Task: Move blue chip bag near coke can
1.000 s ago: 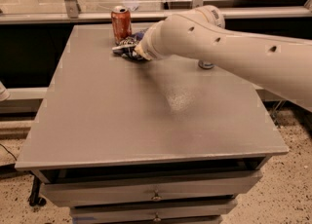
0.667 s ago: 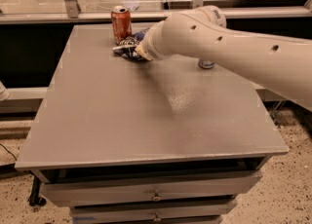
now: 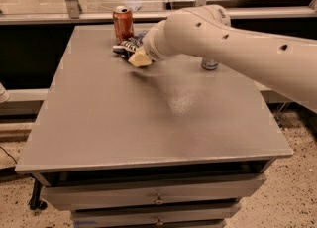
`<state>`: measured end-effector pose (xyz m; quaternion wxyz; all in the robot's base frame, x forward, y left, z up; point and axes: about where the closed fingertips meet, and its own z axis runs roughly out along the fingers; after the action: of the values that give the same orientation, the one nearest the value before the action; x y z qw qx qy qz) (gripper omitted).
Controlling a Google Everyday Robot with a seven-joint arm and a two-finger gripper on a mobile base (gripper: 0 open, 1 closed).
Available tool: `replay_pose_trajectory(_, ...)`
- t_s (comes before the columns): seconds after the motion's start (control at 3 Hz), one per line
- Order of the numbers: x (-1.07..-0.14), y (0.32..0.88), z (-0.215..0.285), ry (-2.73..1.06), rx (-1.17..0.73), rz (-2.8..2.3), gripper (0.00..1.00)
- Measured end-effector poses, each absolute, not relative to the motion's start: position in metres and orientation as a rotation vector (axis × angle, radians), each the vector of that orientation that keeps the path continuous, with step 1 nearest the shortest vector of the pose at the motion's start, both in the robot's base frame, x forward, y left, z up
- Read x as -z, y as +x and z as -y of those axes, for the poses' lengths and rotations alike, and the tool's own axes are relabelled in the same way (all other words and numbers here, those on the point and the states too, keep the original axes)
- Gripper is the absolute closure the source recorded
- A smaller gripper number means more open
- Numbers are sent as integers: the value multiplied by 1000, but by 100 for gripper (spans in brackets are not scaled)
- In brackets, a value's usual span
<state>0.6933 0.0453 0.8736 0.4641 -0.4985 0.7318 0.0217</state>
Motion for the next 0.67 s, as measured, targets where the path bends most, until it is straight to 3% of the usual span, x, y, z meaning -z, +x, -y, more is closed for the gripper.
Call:
replay_pose_trajectory(0.33, -878, 687, -48, -1231, -64, -1786, 0)
replay_pose_trajectory(0.67, -883, 673, -48, -1218, -96, -1765, 0)
